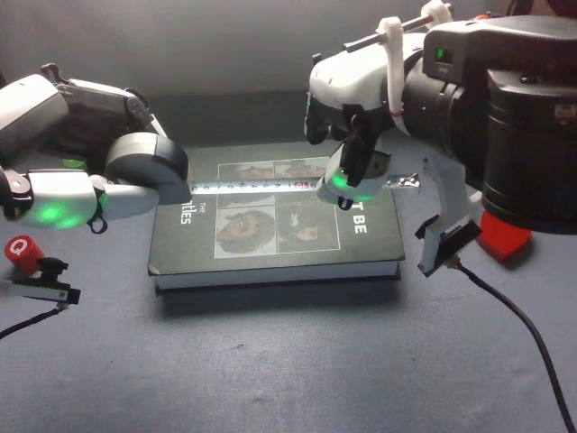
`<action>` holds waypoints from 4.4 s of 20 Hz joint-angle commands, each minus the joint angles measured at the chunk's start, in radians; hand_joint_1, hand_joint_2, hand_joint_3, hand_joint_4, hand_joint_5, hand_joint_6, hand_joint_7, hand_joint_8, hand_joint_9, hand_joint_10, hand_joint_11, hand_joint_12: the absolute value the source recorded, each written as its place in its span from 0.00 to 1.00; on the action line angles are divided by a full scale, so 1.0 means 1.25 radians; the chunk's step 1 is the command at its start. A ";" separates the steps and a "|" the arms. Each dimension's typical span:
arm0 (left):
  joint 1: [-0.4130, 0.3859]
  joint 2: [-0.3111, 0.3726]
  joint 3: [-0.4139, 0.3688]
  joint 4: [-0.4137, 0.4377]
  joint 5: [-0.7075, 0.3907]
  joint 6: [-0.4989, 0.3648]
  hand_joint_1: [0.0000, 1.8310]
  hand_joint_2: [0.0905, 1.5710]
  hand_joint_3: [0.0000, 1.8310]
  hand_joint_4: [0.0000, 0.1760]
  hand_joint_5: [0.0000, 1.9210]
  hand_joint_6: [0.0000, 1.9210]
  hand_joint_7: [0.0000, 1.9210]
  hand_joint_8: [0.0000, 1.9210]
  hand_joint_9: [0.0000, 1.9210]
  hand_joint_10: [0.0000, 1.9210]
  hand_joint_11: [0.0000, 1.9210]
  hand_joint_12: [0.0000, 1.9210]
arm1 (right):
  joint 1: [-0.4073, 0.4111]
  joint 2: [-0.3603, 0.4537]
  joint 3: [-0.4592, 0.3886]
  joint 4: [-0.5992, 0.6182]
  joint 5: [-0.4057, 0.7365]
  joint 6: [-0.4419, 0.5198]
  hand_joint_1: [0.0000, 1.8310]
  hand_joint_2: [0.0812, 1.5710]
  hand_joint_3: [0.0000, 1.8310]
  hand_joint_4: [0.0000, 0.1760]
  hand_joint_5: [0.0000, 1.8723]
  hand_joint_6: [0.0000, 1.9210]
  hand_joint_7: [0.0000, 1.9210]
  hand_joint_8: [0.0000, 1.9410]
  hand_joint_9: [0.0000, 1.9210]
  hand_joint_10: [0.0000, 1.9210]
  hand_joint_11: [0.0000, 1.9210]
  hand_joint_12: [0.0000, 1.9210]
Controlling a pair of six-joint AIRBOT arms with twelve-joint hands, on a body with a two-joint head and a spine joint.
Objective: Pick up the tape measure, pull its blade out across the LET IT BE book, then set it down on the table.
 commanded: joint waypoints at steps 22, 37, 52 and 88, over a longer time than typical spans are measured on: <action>-0.006 -0.009 0.008 -0.058 -0.120 -0.032 0.75 0.72 0.00 0.00 0.40 0.52 0.50 0.55 0.45 0.71 0.46 0.63 | 0.005 0.040 -0.057 -0.062 0.017 -0.018 0.50 0.68 0.00 0.00 0.37 0.01 0.38 0.00 0.34 0.00 0.15 0.46; -0.007 -0.013 0.008 -0.074 -0.120 -0.029 0.75 0.70 0.00 0.00 0.41 0.49 0.53 0.51 0.50 0.67 0.47 0.62 | -0.014 0.035 -0.057 -0.124 0.023 0.004 0.50 0.69 0.00 0.00 0.38 0.00 0.41 0.01 0.37 0.01 0.18 0.47; -0.013 -0.015 0.006 -0.091 -0.125 -0.028 0.75 0.70 0.00 0.00 0.42 0.48 0.54 0.50 0.49 0.67 0.46 0.62 | -0.029 0.032 -0.045 -0.172 0.017 0.030 0.50 0.69 0.00 0.00 0.40 0.01 0.42 0.01 0.37 0.01 0.18 0.46; 0.004 -0.019 0.005 -0.100 -0.145 -0.034 0.75 0.72 0.00 0.00 0.40 0.52 0.50 0.56 0.46 0.70 0.46 0.63 | -0.026 0.030 -0.041 -0.173 0.015 0.032 0.66 0.70 0.00 0.01 0.47 0.58 0.54 0.47 0.61 0.03 0.39 0.61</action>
